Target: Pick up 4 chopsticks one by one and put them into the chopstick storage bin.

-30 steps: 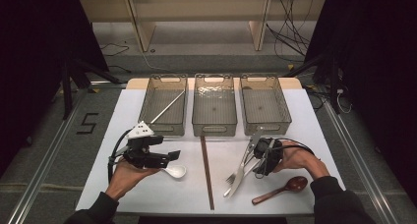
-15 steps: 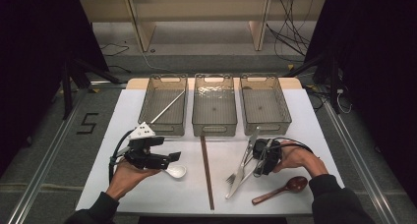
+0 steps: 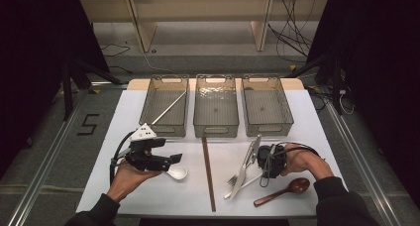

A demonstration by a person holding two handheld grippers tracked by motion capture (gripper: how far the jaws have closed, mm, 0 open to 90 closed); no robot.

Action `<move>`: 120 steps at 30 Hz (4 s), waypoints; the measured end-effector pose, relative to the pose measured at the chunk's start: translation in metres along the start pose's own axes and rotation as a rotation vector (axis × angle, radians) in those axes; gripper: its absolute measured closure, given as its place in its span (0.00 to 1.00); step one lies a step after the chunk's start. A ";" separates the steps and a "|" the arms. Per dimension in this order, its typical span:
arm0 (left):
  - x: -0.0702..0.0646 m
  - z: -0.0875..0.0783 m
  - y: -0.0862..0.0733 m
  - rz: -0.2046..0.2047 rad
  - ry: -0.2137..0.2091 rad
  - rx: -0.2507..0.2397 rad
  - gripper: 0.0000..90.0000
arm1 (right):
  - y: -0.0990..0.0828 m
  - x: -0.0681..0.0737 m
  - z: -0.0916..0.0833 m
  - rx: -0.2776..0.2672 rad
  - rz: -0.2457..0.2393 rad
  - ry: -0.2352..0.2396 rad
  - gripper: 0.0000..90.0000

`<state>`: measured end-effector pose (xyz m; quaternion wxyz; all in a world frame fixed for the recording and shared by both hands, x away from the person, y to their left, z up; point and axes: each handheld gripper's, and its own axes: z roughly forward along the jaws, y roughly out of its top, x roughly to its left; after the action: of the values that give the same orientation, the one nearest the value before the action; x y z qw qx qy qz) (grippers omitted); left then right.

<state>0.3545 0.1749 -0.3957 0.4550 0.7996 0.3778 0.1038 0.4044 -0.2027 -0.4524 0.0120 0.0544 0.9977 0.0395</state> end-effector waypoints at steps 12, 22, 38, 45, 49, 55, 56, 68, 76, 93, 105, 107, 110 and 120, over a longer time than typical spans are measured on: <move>0.000 0.000 0.000 -0.006 -0.005 0.002 0.17 | -0.003 0.008 -0.001 0.029 -0.057 0.009 0.87; 0.001 0.001 -0.001 -0.014 -0.010 0.003 0.17 | -0.004 0.017 -0.001 0.061 -0.142 -0.001 0.92; 0.002 0.002 -0.001 -0.015 -0.010 0.009 0.17 | -0.014 0.024 -0.003 0.078 -0.200 0.045 0.96; 0.002 0.002 -0.001 -0.016 -0.009 0.009 0.17 | -0.013 0.029 -0.005 0.076 -0.239 0.042 0.96; 0.004 0.002 -0.001 -0.021 -0.008 0.010 0.17 | -0.010 0.034 -0.007 0.066 -0.257 0.043 0.96; 0.004 0.002 -0.001 -0.022 -0.009 0.010 0.17 | -0.006 0.038 -0.008 0.052 -0.289 0.041 0.96; 0.004 0.002 -0.001 -0.021 -0.009 0.011 0.17 | -0.005 0.040 -0.008 0.047 -0.302 0.042 0.96; 0.005 0.002 -0.001 -0.029 -0.008 0.009 0.17 | 0.000 0.050 -0.012 0.046 -0.359 0.052 0.96; 0.005 0.003 -0.001 -0.030 -0.008 0.009 0.17 | 0.002 0.054 -0.018 0.009 -0.383 0.048 0.96; -0.005 0.011 0.002 0.011 -0.034 0.034 0.17 | 0.000 0.044 -0.035 -0.039 -0.327 -0.055 0.96; -0.034 0.033 0.012 0.107 -0.105 0.104 0.17 | 0.014 0.040 -0.043 -0.064 -0.324 -0.109 0.96; -0.037 0.037 0.012 0.128 -0.110 0.128 0.17 | 0.015 0.039 -0.044 -0.072 -0.318 -0.121 0.96; -0.043 0.044 0.014 0.149 -0.130 0.170 0.17 | 0.018 0.039 -0.047 -0.069 -0.317 -0.128 0.96; -0.061 0.064 0.017 0.219 -0.169 0.266 0.19 | 0.027 0.041 -0.049 -0.063 -0.321 -0.146 0.96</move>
<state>0.3533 0.0852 -0.4074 0.3614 0.8949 0.2595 0.0345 0.3648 -0.1751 -0.4025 0.0924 -0.1035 0.9883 0.0641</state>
